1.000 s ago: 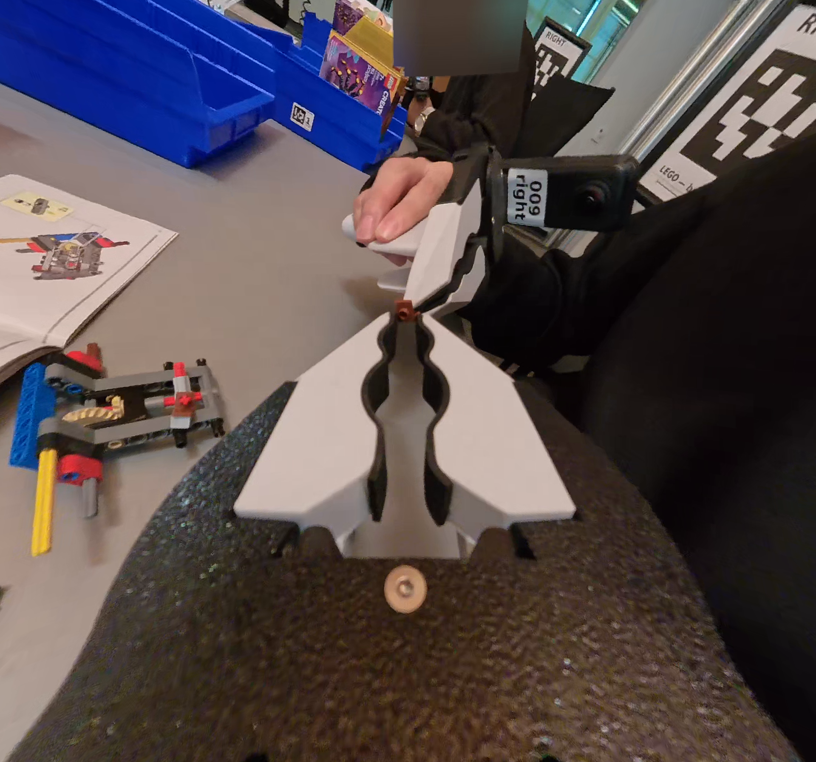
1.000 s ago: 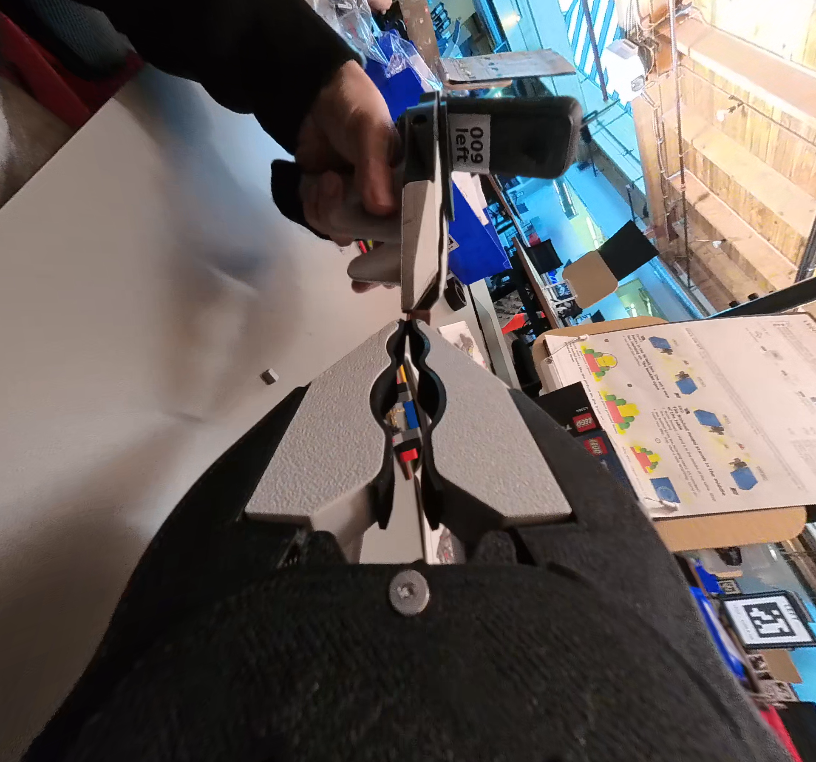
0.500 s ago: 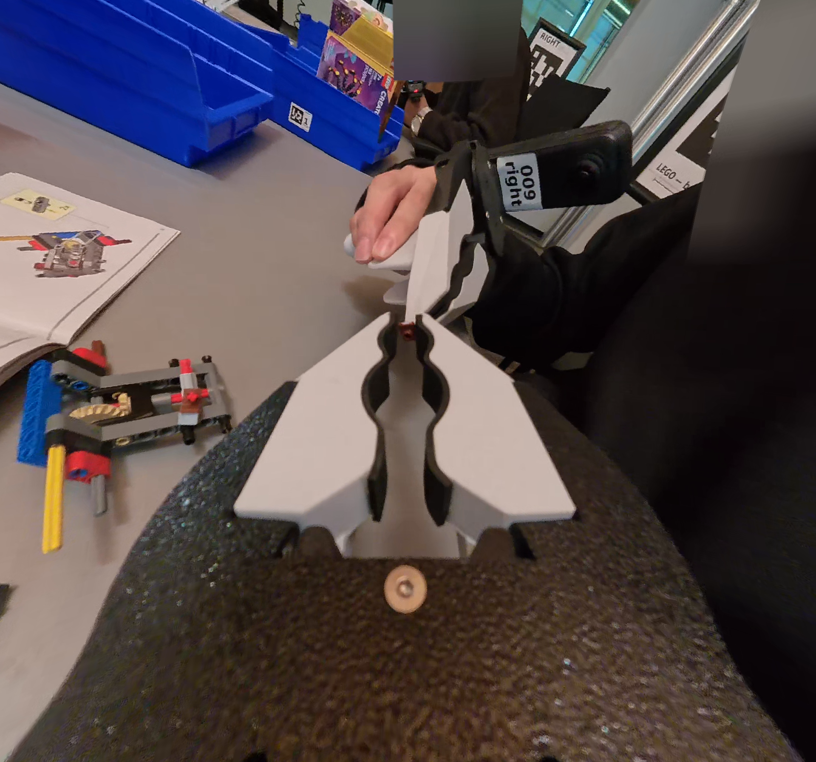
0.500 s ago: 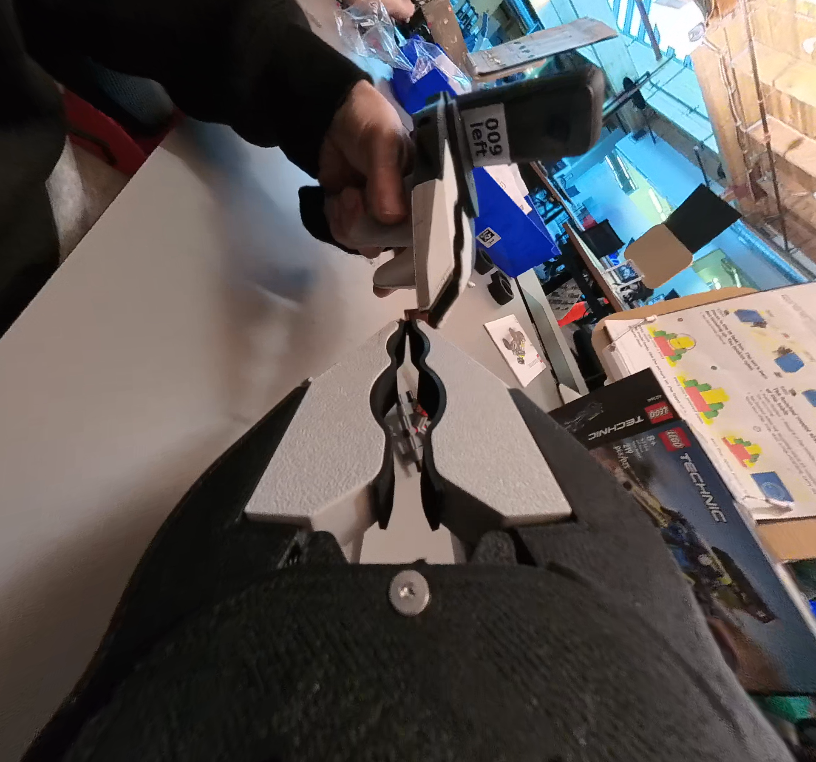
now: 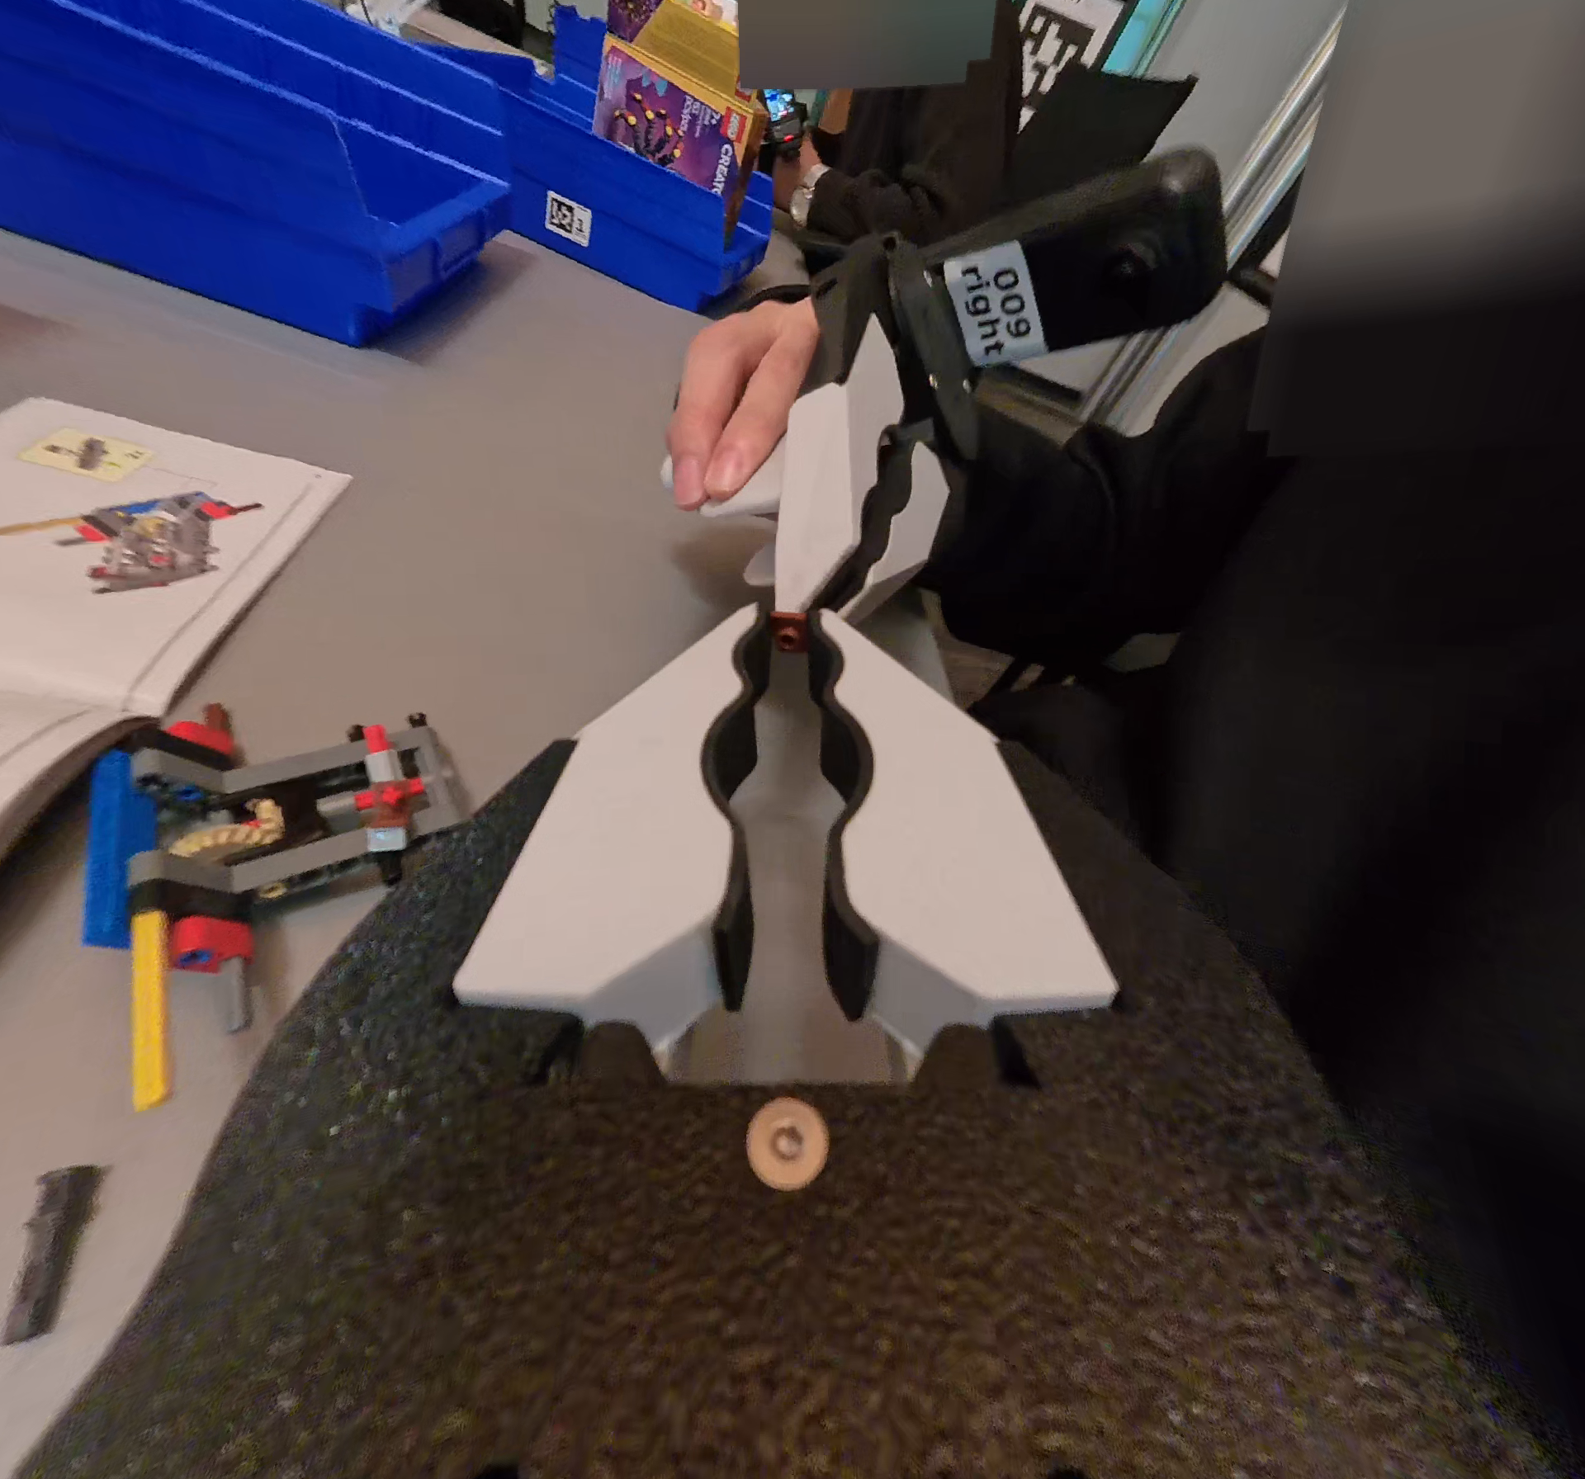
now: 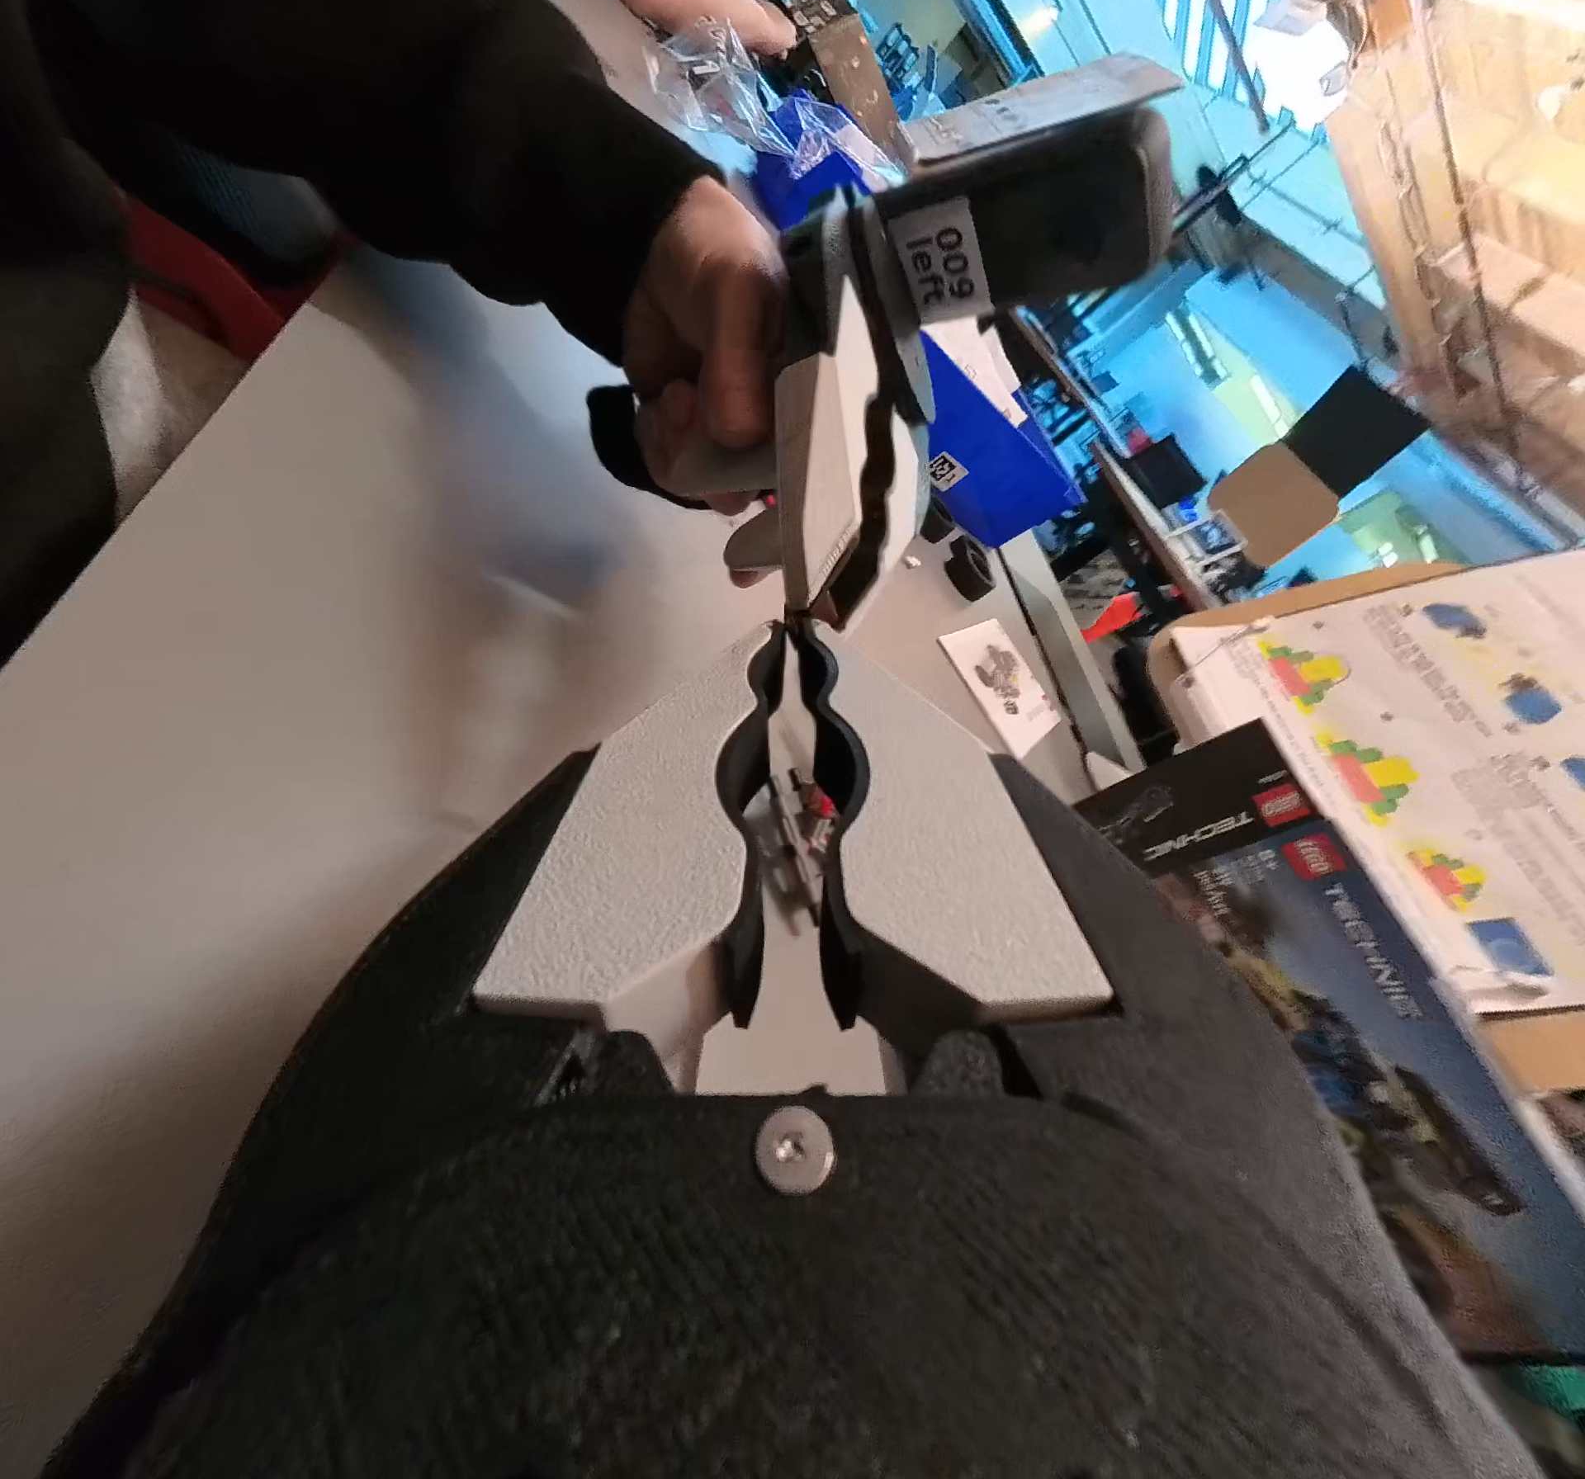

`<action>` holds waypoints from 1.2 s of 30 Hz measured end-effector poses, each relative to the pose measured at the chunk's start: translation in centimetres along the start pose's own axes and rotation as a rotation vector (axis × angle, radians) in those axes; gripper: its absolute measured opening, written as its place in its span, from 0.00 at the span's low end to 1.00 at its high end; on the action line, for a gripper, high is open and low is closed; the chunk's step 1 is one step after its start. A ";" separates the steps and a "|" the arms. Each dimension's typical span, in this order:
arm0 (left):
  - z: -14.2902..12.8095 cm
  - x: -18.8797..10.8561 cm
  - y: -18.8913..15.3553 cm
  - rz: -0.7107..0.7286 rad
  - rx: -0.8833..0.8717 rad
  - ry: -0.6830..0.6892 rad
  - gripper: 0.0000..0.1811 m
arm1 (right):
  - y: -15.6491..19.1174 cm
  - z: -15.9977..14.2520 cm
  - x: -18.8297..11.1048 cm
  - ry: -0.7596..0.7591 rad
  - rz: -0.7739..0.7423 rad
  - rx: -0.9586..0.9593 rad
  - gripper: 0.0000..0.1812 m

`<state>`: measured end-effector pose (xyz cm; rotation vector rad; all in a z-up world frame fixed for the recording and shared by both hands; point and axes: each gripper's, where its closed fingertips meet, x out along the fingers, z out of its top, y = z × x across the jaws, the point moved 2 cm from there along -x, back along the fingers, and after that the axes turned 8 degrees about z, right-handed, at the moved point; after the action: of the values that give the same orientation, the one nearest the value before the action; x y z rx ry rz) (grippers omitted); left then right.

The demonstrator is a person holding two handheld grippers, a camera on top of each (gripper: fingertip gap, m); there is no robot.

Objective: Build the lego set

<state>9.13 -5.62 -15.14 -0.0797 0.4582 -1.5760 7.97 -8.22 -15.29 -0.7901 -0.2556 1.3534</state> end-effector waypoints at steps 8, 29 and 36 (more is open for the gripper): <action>0.7 -0.4 0.3 0.133 0.261 -0.057 0.03 | -0.6 -1.0 0.3 -0.140 0.096 0.555 0.19; 1.2 -0.3 0.4 0.217 0.393 -0.140 0.03 | -1.8 -0.4 -0.4 -0.415 0.138 0.866 0.06; 1.4 -0.2 0.3 0.214 0.387 -0.163 0.03 | -1.8 -0.5 -0.2 -0.362 0.093 0.793 0.03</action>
<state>9.87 -5.80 -13.88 0.1328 0.0270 -1.4080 9.60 -8.60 -14.44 0.1084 0.0503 1.5194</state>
